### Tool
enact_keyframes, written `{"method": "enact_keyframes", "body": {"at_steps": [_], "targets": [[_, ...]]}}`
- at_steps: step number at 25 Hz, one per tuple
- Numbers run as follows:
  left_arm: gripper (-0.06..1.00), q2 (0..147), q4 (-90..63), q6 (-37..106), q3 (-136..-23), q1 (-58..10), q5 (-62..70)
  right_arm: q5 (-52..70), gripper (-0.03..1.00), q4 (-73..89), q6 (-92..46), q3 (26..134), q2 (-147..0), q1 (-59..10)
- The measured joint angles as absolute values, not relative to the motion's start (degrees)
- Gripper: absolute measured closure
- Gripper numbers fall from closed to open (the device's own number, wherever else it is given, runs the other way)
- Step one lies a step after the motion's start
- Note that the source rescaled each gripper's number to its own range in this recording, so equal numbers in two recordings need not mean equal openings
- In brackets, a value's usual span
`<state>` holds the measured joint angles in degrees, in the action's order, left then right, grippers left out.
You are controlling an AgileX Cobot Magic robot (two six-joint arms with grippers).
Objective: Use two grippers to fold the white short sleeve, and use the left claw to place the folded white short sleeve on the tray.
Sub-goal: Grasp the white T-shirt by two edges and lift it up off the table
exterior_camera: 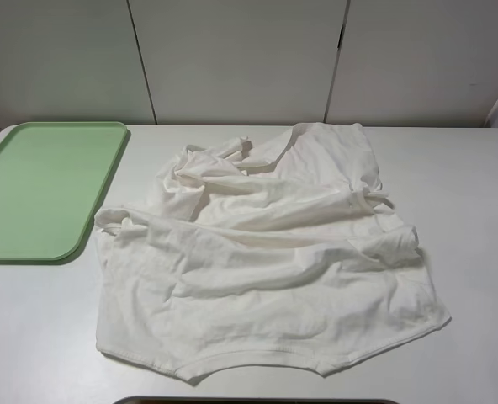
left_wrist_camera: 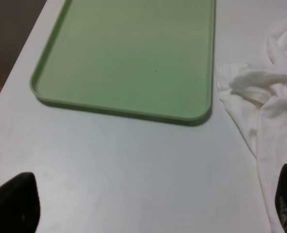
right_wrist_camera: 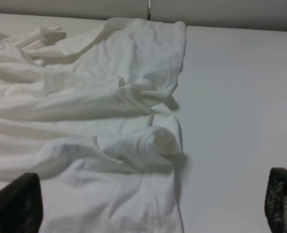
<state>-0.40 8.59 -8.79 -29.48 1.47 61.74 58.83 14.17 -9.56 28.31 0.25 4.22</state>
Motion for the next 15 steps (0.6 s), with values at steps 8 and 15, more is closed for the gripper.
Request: {"method": "enact_keyframes", "body": {"at_steps": [8,15], "targets": [[-0.03,-0.4,8.6,-8.8,-29.5,1.5,61.7,58.8,-0.03,14.2,-9.6,28.3,0.2,4.2],[-0.03,-0.4,8.6,-8.8,-29.5,1.5,61.7,58.8,-0.03,14.2,-9.6,28.3,0.2,4.2]]}}
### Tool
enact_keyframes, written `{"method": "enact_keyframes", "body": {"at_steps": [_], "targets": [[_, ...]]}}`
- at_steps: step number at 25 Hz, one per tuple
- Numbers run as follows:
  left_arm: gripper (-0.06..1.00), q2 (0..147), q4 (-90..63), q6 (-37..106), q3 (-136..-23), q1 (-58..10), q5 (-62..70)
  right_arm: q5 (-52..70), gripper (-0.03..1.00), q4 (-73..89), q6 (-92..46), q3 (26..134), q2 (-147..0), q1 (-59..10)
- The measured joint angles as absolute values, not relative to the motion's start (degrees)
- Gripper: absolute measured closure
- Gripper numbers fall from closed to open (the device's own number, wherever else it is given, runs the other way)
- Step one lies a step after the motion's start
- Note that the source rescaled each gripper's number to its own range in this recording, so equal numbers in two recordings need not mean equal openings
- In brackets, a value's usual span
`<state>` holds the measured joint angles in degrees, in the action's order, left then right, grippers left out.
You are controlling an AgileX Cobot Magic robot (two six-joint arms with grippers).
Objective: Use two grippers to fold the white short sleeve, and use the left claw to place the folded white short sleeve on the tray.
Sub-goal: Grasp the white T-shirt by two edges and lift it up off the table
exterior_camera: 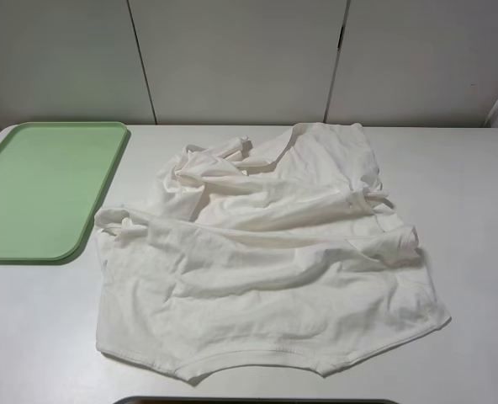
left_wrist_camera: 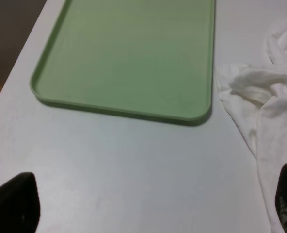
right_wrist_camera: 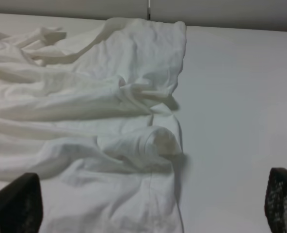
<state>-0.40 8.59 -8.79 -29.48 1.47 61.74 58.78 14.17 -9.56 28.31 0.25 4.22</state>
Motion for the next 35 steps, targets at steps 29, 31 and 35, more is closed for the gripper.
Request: {"method": "enact_keyframes", "body": {"at_steps": [29,31,35], "targets": [[-0.03,-0.4,9.3,-8.8,-29.5,1.5,61.6,58.8,-0.03,14.2,-9.6,28.3,0.2,4.2],[-0.03,-0.4,9.3,-8.8,-29.5,1.5,61.6,58.8,-0.03,14.2,-9.6,28.3,0.2,4.2],[-0.03,-0.4,9.3,-8.8,-29.5,1.5,61.6,58.8,-0.03,14.2,-9.6,28.3,0.2,4.2]]}}
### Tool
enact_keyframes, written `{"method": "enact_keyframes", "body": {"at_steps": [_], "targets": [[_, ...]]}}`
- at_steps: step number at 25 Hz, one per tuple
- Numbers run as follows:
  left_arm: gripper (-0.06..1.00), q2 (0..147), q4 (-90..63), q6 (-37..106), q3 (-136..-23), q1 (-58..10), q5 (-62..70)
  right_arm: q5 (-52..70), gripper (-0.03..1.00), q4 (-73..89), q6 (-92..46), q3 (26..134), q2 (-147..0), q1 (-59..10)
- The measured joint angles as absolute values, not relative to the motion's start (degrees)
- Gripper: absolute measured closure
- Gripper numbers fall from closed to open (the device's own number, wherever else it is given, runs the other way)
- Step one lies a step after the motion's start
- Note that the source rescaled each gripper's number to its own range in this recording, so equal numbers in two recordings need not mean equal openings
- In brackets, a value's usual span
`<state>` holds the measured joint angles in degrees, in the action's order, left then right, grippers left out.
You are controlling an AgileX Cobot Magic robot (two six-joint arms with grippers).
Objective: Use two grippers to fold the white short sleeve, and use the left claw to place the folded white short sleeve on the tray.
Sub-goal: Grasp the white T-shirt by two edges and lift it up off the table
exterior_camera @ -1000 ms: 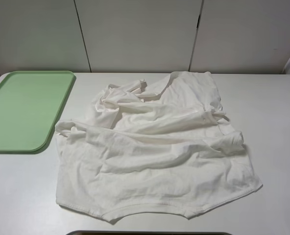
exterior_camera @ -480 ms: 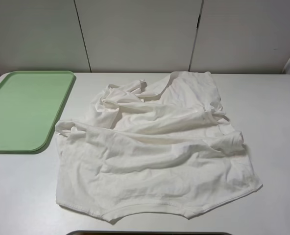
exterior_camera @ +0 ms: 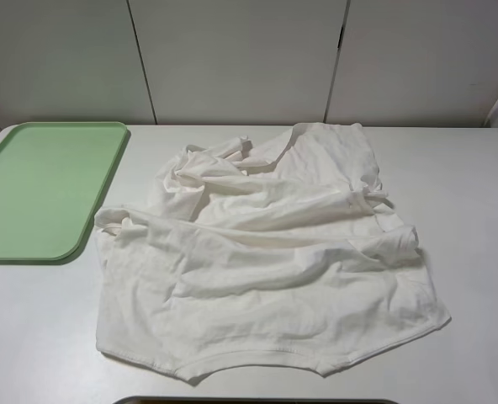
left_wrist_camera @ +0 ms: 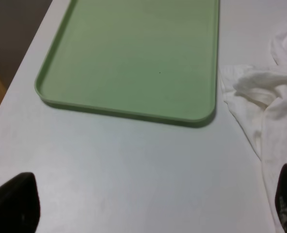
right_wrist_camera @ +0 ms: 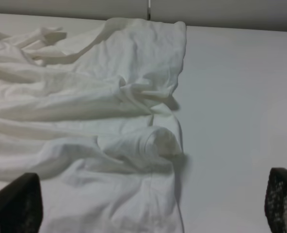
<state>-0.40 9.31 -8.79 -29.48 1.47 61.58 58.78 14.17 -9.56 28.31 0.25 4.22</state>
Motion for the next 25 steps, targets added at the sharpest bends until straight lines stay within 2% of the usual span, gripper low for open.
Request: {"method": "enact_keyframes", "body": {"at_steps": [5,8,11,18,21,25], "targets": [[-0.03,-0.4,9.3,-6.4,-29.6,1.5,61.7,58.8,-0.03,14.2,-9.3,29.5,-0.4,4.2],[-0.03,2.8,8.5,-3.5,-31.8,1.5,62.0,58.3,-0.03,14.3,-8.6,33.1,-6.3,4.2],[-0.03,9.8,6.9,-0.4,-36.6,1.5,62.1,57.3,-0.03,14.3,-8.8,36.3,-13.7,4.2],[-0.02,36.6,0.9,13.0,-54.5,0.7,66.7,57.2,-0.03,14.4,-15.9,48.2,-35.5,4.1],[-0.02,44.9,0.0,15.4,-60.9,-4.0,66.7,56.8,-0.03,14.5,-19.6,53.2,-44.0,2.1],[-0.02,53.0,2.4,18.0,-66.3,-14.0,66.8,56.1,-0.03,12.9,-24.4,59.2,-56.0,-5.8]]}}
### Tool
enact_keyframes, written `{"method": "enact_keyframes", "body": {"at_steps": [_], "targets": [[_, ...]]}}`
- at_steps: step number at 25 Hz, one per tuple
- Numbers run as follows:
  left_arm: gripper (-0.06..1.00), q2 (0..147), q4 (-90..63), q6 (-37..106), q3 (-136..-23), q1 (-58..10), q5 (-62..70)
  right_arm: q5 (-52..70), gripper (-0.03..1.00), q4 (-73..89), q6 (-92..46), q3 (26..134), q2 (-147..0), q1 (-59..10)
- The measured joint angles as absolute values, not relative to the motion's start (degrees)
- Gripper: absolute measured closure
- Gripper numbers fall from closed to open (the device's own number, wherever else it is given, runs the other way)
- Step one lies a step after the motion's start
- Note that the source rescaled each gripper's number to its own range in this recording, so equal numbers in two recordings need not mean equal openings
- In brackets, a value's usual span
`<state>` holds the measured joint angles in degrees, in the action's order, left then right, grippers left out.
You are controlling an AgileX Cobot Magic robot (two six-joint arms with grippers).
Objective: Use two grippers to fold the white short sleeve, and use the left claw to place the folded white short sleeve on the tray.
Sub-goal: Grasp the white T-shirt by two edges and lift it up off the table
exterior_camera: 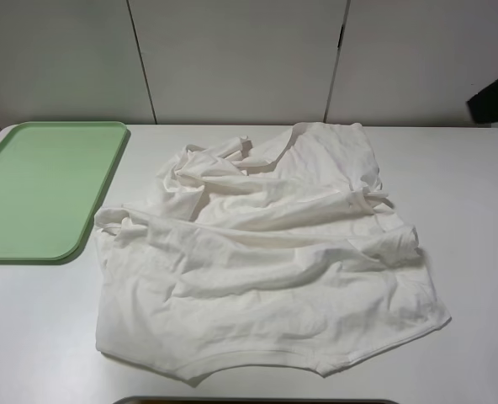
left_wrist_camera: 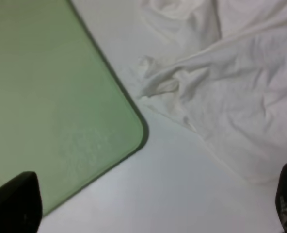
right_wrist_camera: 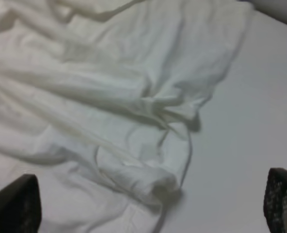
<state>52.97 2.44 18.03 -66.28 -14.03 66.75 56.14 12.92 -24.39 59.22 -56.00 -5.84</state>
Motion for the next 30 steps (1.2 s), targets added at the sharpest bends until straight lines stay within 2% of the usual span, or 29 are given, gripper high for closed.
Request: {"method": "enact_keyframes", "body": {"at_steps": [2,7,13,21,30], "targets": [[-0.02,56.0,4.4,19.0,-67.2,-19.2,66.8,56.0,-0.03,11.3,-25.8,60.8,-60.2,-10.0],[-0.02,63.0,6.8,21.9,-67.4,-29.0,66.6,51.3,-0.03,5.5,-26.9,62.1,-73.3,-25.5],[-0.01,70.2,6.7,24.2,-67.5,-31.9,66.6,49.9,-0.03,4.5,-27.0,62.1,-79.2,-32.2],[0.03,77.0,6.8,24.4,-67.5,-32.0,66.5,54.4,-0.03,-4.7,-34.4,62.1,-80.0,-33.3],[0.08,81.4,6.8,31.3,-67.5,-31.9,66.4,54.0,-0.03,-4.4,-38.4,61.6,-82.2,-31.9]]}}
